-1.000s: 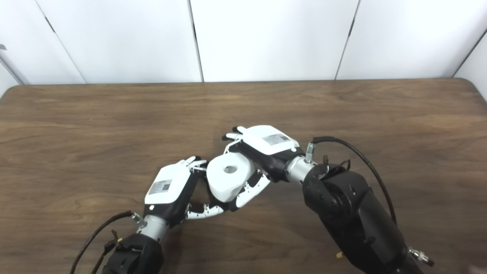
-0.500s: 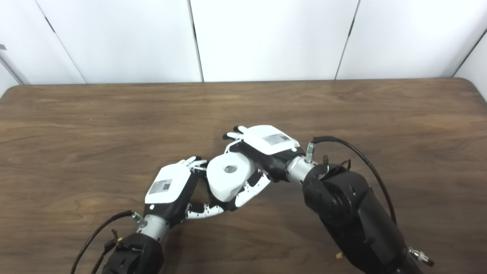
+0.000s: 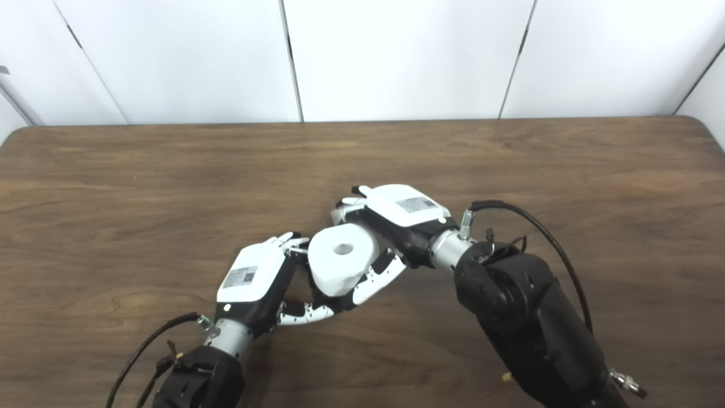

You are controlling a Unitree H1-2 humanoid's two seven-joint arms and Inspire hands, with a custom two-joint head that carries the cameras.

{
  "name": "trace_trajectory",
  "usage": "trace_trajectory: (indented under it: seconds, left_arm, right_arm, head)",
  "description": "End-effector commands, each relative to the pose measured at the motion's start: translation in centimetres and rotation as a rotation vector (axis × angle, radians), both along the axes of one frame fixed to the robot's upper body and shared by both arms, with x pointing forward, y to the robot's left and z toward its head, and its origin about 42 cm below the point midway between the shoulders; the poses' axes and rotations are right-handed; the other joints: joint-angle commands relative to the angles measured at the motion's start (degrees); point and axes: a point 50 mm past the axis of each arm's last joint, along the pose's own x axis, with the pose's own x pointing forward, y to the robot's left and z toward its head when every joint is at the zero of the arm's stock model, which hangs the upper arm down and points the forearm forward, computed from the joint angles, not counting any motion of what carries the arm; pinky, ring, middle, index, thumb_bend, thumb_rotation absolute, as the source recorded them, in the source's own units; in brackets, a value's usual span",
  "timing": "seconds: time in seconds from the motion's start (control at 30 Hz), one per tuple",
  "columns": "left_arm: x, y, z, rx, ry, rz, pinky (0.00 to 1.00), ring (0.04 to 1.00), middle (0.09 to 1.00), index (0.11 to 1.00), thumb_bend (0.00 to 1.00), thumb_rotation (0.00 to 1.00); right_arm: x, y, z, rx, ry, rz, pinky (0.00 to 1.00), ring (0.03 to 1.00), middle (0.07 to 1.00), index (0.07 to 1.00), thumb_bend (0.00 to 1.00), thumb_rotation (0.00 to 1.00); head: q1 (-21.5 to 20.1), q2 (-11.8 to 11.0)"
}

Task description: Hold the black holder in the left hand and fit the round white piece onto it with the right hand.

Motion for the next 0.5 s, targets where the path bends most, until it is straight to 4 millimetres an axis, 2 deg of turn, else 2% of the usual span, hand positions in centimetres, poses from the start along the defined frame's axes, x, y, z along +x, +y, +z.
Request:
trace_trajectory:
  seconds: [0.0, 0.47]
  left_arm:
    - [-0.7, -0.2, -2.6, 0.055, 0.136, -0.046, 0.92, 0.916, 0.83, 0.491, 0.51, 0.05]
    - [-0.5, 0.1, -3.0, 0.057, 0.141, -0.047, 0.91, 0.915, 0.829, 0.491, 0.51, 0.05]
  right_arm:
    - [0.4, 0.1, 1.7, 0.025, -0.052, 0.003, 0.98, 1.0, 0.927, 0.815, 1.0, 0.4]
    - [1.6, -0.7, 3.7, 0.035, -0.09, -0.017, 0.96, 1.0, 0.924, 0.819, 1.0, 0.41]
  head:
    - [0.03, -0.06]
    - [0.1, -0.45]
